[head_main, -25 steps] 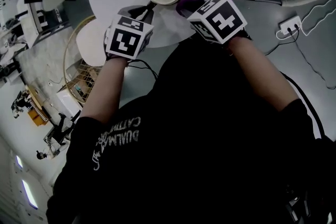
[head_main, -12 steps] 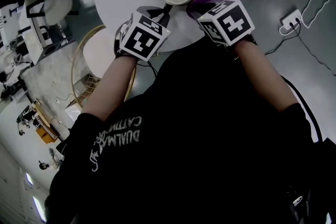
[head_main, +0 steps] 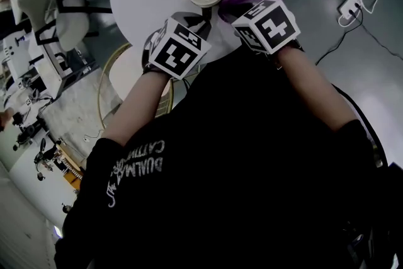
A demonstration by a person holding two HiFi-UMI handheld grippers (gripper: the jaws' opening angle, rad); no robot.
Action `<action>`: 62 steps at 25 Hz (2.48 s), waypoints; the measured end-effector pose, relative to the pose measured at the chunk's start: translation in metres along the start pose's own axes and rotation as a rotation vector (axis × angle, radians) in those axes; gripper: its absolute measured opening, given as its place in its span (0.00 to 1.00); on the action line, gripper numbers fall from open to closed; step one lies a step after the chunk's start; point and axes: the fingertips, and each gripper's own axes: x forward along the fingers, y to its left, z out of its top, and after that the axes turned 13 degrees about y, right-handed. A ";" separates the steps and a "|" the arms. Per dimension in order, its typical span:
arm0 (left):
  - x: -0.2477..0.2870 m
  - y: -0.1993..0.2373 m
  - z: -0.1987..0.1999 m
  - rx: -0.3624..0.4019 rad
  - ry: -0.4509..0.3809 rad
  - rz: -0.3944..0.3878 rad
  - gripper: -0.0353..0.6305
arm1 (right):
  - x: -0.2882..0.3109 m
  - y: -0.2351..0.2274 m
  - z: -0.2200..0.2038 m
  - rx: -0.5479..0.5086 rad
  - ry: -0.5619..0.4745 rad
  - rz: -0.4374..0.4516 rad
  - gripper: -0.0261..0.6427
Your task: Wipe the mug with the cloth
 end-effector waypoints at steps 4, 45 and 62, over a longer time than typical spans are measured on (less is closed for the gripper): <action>0.002 -0.006 0.002 0.039 -0.001 0.007 0.13 | 0.005 0.003 -0.001 0.023 -0.043 -0.009 0.07; 0.007 0.002 -0.008 0.064 -0.173 -0.075 0.06 | 0.029 0.024 0.001 0.069 0.017 -0.074 0.07; -0.037 0.017 0.006 -0.185 -0.304 -0.018 0.06 | 0.014 0.022 0.006 -0.020 0.243 0.090 0.07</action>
